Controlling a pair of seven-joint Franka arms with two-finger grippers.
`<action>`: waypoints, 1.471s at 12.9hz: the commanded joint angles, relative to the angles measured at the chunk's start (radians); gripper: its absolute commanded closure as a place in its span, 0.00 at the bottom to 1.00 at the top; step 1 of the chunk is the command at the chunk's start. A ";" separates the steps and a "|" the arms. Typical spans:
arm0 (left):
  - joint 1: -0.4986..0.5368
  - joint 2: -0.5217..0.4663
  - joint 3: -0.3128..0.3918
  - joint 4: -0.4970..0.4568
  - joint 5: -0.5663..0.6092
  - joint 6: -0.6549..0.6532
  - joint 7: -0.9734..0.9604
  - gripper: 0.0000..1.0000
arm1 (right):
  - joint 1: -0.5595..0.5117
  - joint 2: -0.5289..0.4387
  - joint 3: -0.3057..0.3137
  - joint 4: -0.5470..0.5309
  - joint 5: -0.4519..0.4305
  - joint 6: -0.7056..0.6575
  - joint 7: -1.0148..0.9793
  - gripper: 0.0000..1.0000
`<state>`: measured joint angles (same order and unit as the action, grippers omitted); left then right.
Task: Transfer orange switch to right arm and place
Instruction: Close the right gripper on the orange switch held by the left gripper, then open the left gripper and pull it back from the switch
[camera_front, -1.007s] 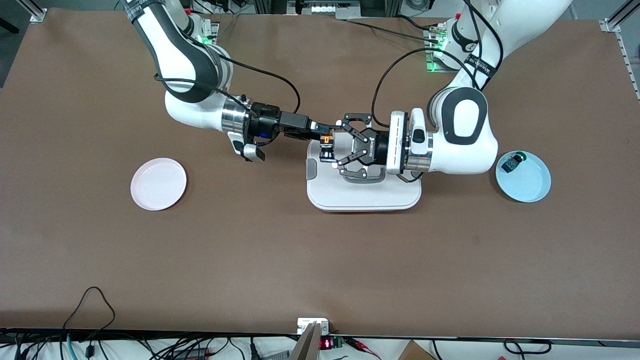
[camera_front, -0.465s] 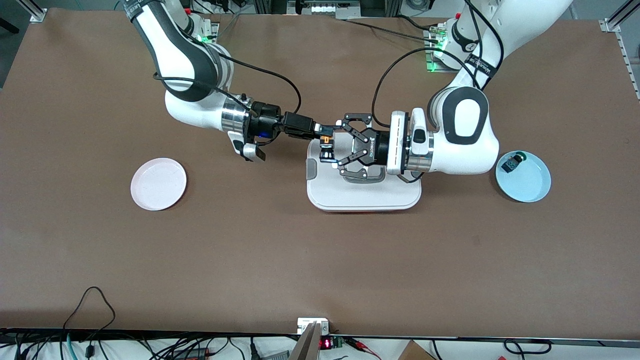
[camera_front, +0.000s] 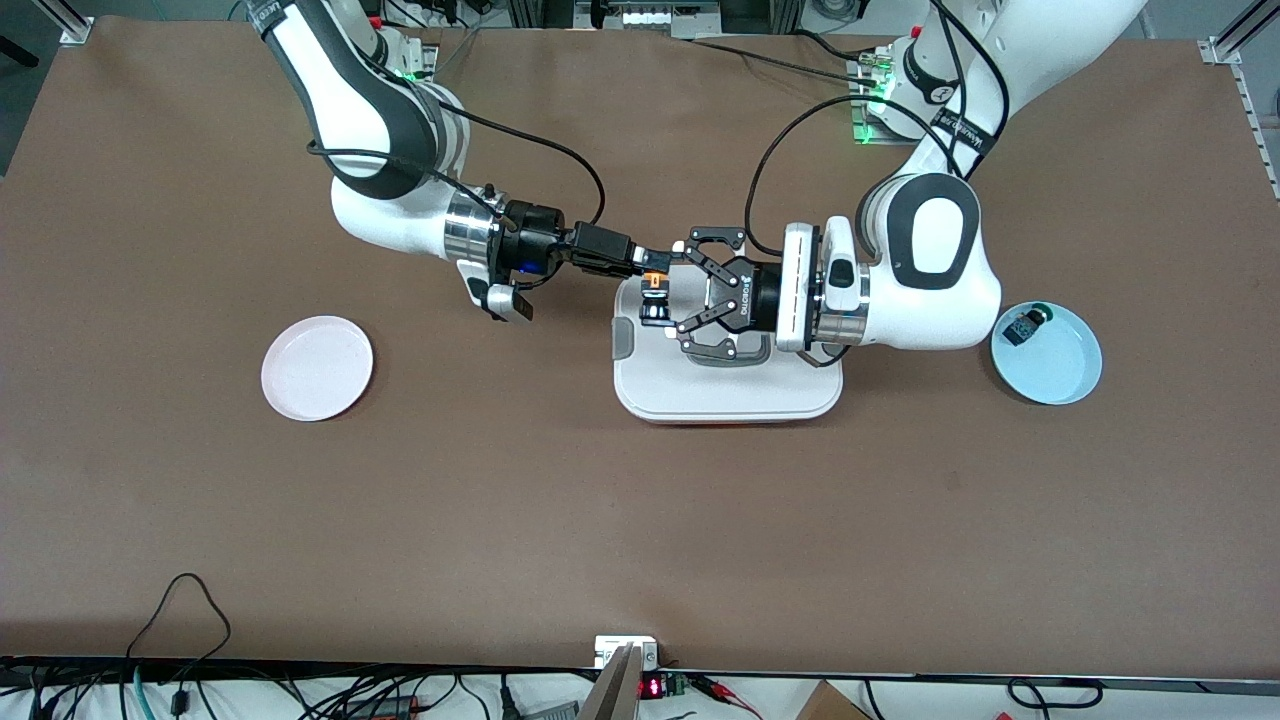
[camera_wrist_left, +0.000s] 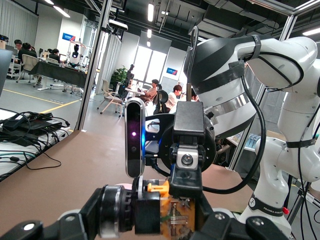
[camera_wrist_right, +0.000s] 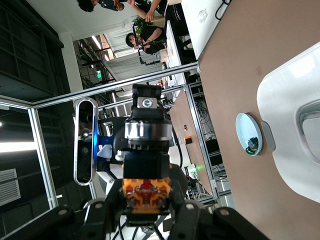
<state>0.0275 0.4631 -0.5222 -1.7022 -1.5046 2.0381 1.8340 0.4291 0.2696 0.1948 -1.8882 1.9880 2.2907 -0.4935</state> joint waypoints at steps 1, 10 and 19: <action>-0.003 -0.014 -0.001 0.006 -0.017 0.007 -0.018 0.57 | 0.016 -0.003 -0.006 0.011 0.021 0.016 -0.014 0.89; 0.008 -0.044 -0.001 -0.019 -0.019 0.021 -0.064 0.00 | 0.003 0.000 -0.011 0.032 0.008 0.015 0.000 0.98; 0.146 -0.044 0.010 0.012 0.297 -0.211 -0.408 0.00 | -0.147 0.034 -0.015 0.129 -0.481 -0.103 0.210 0.99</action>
<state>0.1481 0.4404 -0.5105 -1.6999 -1.2905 1.8662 1.5269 0.3094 0.2883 0.1707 -1.7879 1.6155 2.2226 -0.3147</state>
